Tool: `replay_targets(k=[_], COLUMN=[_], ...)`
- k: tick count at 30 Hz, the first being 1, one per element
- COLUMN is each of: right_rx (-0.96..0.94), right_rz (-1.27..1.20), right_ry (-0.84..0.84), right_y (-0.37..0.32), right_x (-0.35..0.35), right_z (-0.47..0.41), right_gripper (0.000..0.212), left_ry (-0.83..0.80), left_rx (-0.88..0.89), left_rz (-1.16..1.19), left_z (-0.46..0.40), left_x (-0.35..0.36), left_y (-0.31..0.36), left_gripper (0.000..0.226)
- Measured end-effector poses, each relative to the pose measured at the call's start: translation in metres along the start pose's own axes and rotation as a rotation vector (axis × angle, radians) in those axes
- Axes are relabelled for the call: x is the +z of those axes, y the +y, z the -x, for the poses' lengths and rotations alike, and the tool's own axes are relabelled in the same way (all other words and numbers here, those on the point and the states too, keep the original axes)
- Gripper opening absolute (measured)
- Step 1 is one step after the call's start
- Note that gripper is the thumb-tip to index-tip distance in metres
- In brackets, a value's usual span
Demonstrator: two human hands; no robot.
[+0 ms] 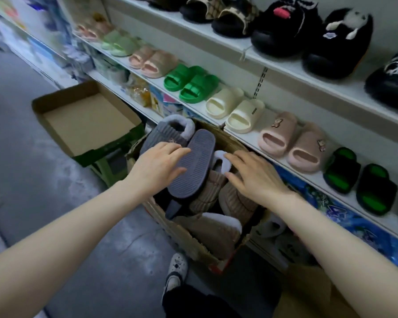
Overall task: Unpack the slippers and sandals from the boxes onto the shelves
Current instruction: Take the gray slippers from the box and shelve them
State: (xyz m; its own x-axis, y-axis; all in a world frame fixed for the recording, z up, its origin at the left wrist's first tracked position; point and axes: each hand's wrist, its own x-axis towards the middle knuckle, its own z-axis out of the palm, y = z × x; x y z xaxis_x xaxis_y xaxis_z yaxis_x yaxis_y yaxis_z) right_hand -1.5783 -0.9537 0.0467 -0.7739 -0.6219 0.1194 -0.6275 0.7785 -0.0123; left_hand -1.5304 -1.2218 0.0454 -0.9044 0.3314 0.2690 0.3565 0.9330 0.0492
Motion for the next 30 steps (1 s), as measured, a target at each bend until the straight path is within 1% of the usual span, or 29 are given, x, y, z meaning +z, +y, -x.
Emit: replay_targets(k=[3,5,8,11,13,16,19,22,25,27,30], right_rx=[0.014,0.063,0.159,0.204,0.23,0.282,0.397,0.562,0.726,0.794,0.895], right_rz=[-0.029,-0.051,-0.19,-0.242,-0.236,-0.236,-0.259,-0.283,-0.344,-0.337,-0.406], right_ry=[-0.009,-0.035,-0.111,-0.186,-0.227,-0.258,-0.284,-0.358,-0.458,-0.502,-0.494], right_y=[0.006,0.011,0.014,0.015,0.011,0.01,0.012,0.004,-0.015,-0.026,-0.031], right_x=[0.025,0.042,0.07,0.095,0.106,0.12,0.132,0.141,0.154,0.164,0.169], right_z=[-0.035,-0.057,-0.085,-0.113,-0.128,-0.15,-0.172,-0.189,-0.204,-0.216,-0.228], right_gripper=[0.052,0.051,0.051,0.053,0.053,0.055,0.06,0.072,0.099,0.114,0.123], left_ry=[-0.065,-0.1,-0.083,-0.163,-0.195,-0.195,-0.243,-0.298,-0.34,-0.35,-0.339], left_rx=[-0.058,-0.098,-0.107,-0.15,-0.124,-0.06,-0.036,0.013,0.067,0.082,0.146], left_rz=[0.029,0.069,0.101,0.065,0.028,-0.019,0.025,0.064,0.136,0.192,0.244], left_z=[-0.021,-0.034,-0.049,-0.072,-0.084,-0.1,-0.115,-0.124,-0.127,-0.127,-0.13], left_x=[0.021,0.036,0.06,0.08,0.093,0.108,0.121,0.132,0.139,0.142,0.144], left_y=[-0.034,-0.056,-0.085,-0.114,-0.13,-0.152,-0.168,-0.182,-0.195,-0.206,-0.218], left_gripper=[0.053,0.053,0.044,0.047,0.054,0.056,0.063,0.06,0.055,0.053,0.049])
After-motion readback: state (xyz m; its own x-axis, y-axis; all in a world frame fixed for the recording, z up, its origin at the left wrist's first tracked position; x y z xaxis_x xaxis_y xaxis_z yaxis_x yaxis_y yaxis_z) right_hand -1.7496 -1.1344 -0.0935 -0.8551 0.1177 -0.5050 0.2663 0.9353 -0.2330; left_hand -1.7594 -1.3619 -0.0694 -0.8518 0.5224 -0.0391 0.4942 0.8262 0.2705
